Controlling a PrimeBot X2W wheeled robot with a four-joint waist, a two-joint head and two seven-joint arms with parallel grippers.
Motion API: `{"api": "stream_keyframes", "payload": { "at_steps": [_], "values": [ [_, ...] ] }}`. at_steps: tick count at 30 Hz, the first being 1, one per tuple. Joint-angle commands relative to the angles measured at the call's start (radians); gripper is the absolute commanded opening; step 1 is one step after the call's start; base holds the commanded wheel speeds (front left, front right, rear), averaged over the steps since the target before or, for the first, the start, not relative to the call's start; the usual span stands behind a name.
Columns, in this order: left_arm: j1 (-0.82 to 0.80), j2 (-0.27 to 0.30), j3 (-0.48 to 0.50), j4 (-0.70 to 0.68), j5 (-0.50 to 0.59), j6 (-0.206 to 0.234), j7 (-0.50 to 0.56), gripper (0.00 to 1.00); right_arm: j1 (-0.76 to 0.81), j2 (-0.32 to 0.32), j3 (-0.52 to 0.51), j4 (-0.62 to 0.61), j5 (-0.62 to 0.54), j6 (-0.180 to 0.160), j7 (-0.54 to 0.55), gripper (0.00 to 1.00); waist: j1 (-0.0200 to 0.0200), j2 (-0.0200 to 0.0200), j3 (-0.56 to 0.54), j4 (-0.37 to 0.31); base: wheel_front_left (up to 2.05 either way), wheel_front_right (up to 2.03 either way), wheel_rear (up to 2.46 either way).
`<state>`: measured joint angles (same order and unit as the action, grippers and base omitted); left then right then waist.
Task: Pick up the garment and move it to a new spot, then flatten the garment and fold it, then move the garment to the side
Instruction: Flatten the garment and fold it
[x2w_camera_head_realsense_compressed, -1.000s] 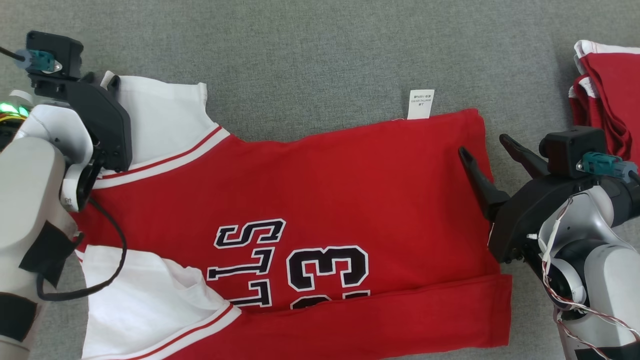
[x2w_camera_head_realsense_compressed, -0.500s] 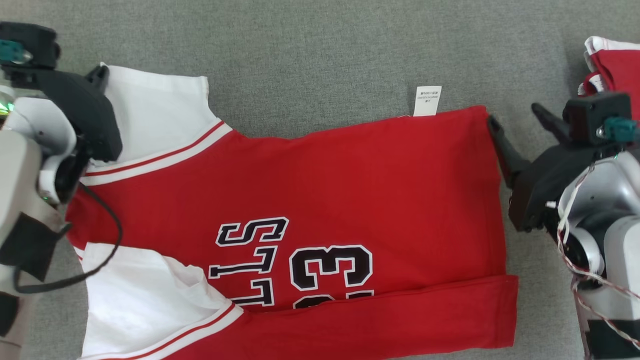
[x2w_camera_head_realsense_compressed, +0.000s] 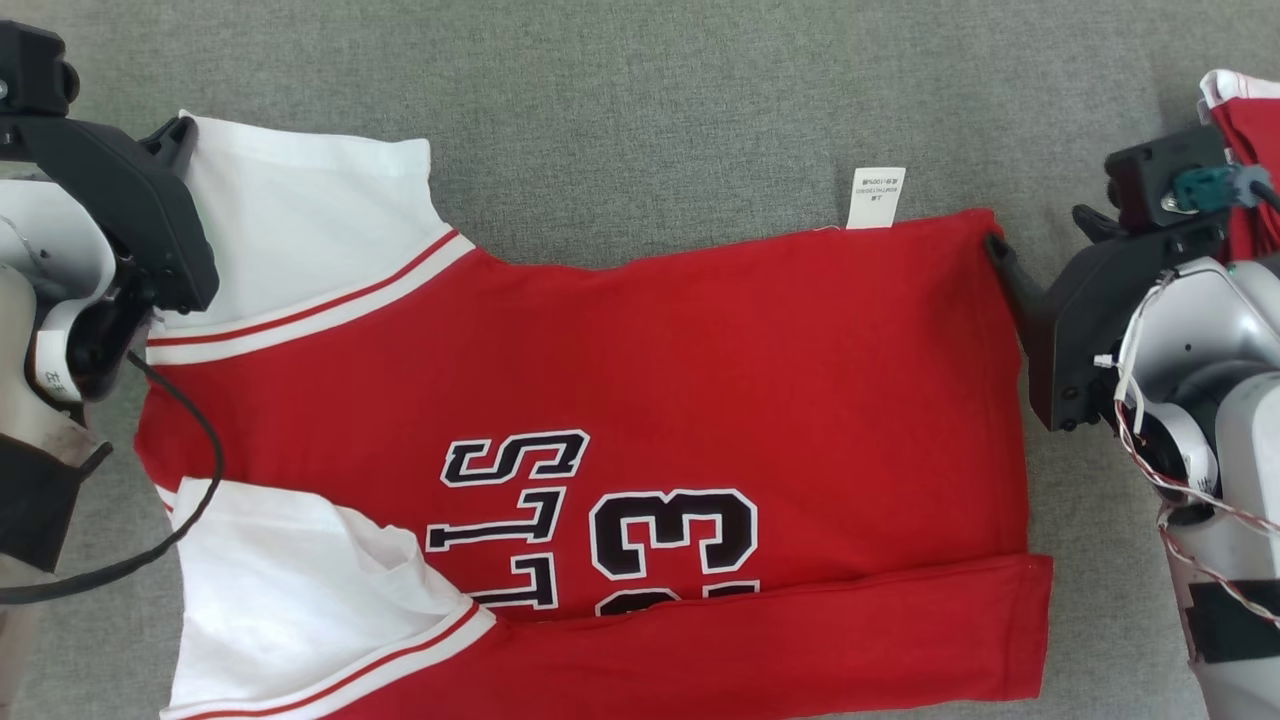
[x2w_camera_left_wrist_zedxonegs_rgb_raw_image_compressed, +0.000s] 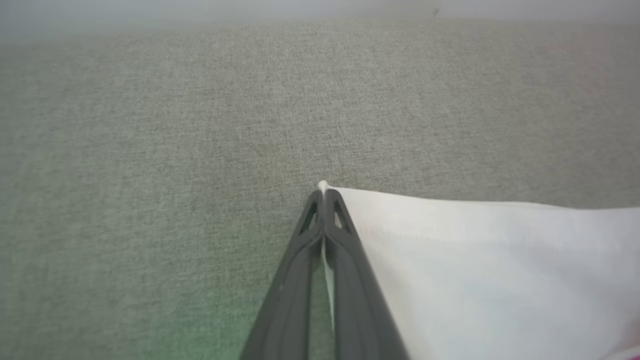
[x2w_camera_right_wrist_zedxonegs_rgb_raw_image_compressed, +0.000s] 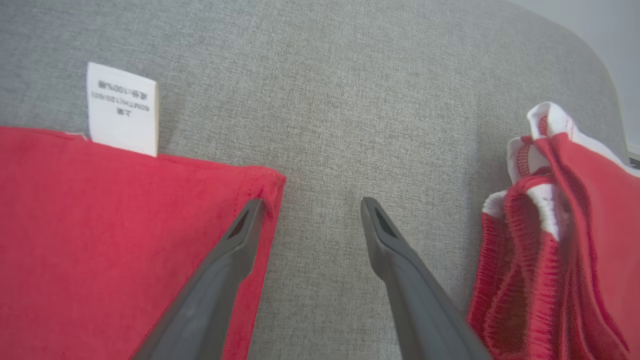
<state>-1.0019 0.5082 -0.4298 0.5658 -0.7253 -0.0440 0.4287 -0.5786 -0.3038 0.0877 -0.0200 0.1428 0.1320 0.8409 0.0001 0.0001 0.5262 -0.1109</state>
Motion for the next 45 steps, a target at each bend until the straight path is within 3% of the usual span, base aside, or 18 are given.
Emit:
{"api": "stream_keyframes", "payload": {
  "at_steps": [1,11,12,13,14,15,17,18,22,26,35,45],
  "values": [
    [0.023,0.006,0.001,-0.010,-0.004,0.005,0.003,0.00,-0.024,-0.014,0.017,0.013,0.018,-0.002,0.003,1.00,-0.0001,-0.0001,0.001,-0.001,0.00,0.00,0.00],
    [0.031,0.009,-0.004,-0.039,-0.012,0.015,0.012,0.00,-0.108,-0.076,0.140,0.123,0.088,-0.002,0.034,0.98,-0.0001,-0.0001,0.007,0.005,0.00,0.00,0.00],
    [0.032,0.009,-0.005,-0.041,-0.013,0.016,0.013,0.00,-0.114,-0.078,0.147,0.135,0.095,-0.002,0.040,0.91,-0.0001,-0.0001,0.007,0.007,0.00,0.00,0.00],
    [0.033,0.009,-0.006,-0.043,-0.013,0.016,0.012,0.00,-0.118,-0.080,0.156,0.148,0.102,-0.002,0.042,0.73,-0.0001,-0.0001,0.007,0.008,0.00,0.00,0.00],
    [0.034,0.009,-0.007,-0.045,-0.014,0.016,0.012,0.00,-0.122,-0.083,0.164,0.162,0.109,-0.002,0.047,0.45,-0.0001,-0.0001,0.007,0.010,0.00,0.00,0.00],
    [0.035,0.007,-0.007,-0.047,-0.016,0.015,0.010,0.00,-0.123,-0.085,0.169,0.172,0.115,-0.002,0.051,0.38,-0.0001,-0.0001,0.007,0.012,0.00,0.00,0.00],
    [0.038,0.005,-0.006,-0.048,-0.016,0.013,0.002,0.00,-0.119,-0.088,0.176,0.189,0.130,-0.002,0.051,0.07,-0.0001,-0.0001,0.005,0.016,0.00,0.00,0.00],
    [0.040,0.004,-0.005,-0.049,-0.017,0.011,-0.002,0.00,-0.118,-0.090,0.178,0.196,0.135,-0.002,0.047,0.00,-0.0001,-0.0001,0.003,0.016,0.00,0.00,0.00],
    [0.046,0.001,-0.001,-0.057,-0.016,0.002,-0.048,0.00,-0.111,-0.088,0.171,0.201,0.133,-0.002,0.003,0.00,-0.0001,-0.0001,-0.010,0.018,0.00,0.00,0.00],
    [0.072,-0.018,0.010,-0.067,0.007,0.013,-0.161,0.00,-0.094,-0.080,0.154,0.210,0.122,-0.002,-0.062,0.00,-0.0001,-0.0001,-0.040,0.022,0.00,0.00,0.00],
    [0.252,-0.088,0.052,-0.147,0.041,0.120,-0.475,0.00,0.004,-0.072,0.126,0.207,0.099,-0.002,-0.212,0.00,-0.0001,-0.0001,-0.152,0.047,0.00,0.00,0.00],
    [0.544,-0.121,0.073,-0.350,0.006,0.195,-0.594,0.00,0.161,-0.123,0.139,0.151,0.108,-0.002,-0.263,0.00,-0.0001,-0.0001,-0.251,0.101,0.00,0.00,0.00]
  ]
}}
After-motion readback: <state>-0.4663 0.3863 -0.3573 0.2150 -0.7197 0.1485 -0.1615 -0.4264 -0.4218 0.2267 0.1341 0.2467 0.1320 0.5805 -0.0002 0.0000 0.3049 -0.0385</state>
